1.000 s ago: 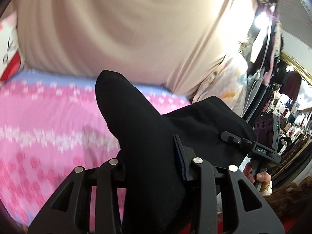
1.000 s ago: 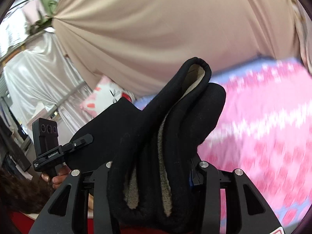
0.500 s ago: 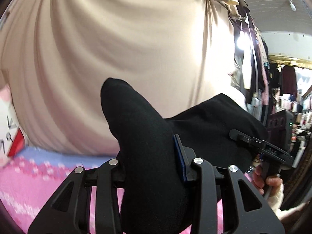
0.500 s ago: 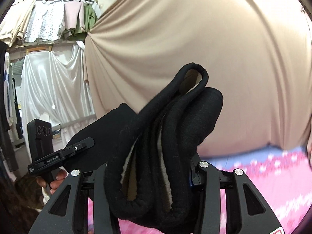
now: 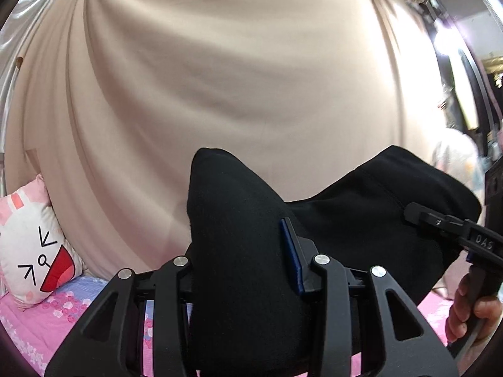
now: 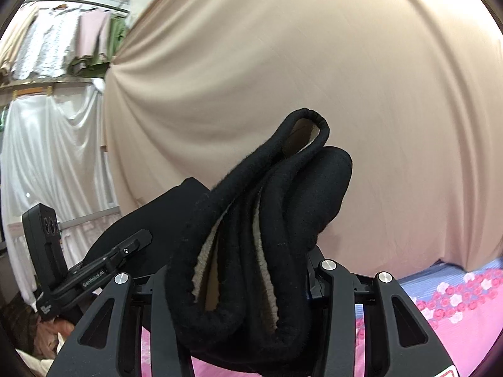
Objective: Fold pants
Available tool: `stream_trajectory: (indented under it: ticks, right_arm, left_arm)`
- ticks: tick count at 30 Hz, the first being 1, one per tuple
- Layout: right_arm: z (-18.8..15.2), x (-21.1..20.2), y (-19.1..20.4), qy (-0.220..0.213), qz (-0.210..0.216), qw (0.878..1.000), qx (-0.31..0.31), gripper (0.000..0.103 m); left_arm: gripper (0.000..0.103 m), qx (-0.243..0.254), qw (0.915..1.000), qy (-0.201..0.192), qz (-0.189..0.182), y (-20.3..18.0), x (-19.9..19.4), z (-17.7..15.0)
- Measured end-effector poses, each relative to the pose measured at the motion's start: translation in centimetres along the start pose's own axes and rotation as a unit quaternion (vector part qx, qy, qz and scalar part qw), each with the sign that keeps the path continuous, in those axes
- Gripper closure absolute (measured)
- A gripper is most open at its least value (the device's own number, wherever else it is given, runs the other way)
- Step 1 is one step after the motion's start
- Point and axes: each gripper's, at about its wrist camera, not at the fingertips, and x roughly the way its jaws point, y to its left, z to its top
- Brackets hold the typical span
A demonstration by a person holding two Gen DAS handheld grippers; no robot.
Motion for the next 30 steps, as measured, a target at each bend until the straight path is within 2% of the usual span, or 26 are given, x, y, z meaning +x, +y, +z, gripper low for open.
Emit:
stream_trajectory:
  ticks: [7, 14, 21, 25, 27, 28, 30]
  right_arm:
    - [-3.1, 6.8, -5.6, 0.039, -0.015, 0.998, 0.040, 0.062]
    - [-7.6, 12.9, -10.8, 0.079, -0.031, 0.993, 0.080, 0.062]
    - [-13.5, 17.7, -15.7, 0.133, -0.056, 0.981, 0.126, 0.062]
    - [-17.4, 19.4, -17.9, 0.171, -0.076, 0.970, 0.155, 0.062]
    - [-19.4, 20.4, -19.2, 0.202, -0.086, 0.960, 0.173, 0.062]
    - [-20.3, 20.8, -19.6, 0.222, -0.092, 0.954, 0.182, 0.062]
    - [-22.1, 21.5, -20.9, 0.260, -0.113, 0.937, 0.204, 0.058]
  left_arm:
    - [0.066, -0.011, 0.9986, 0.048, 0.015, 1.5, 7.9, -3.4]
    - [0.066, -0.004, 0.9964, 0.077, 0.037, 2.1, 14.0, -7.9]
    - [0.066, -0.002, 0.9881, 0.144, 0.053, 2.8, 19.5, -13.8]
    - [0.066, -0.006, 0.9785, 0.195, 0.068, 3.1, 21.9, -17.7]
    - [0.065, -0.004, 0.9720, 0.223, 0.073, 3.3, 22.8, -19.3]
    - [0.065, -0.008, 0.9661, 0.247, 0.076, 3.5, 23.3, -20.5]
    - [0.056, -0.019, 0.9522, 0.291, 0.092, 3.6, 24.3, -22.3]
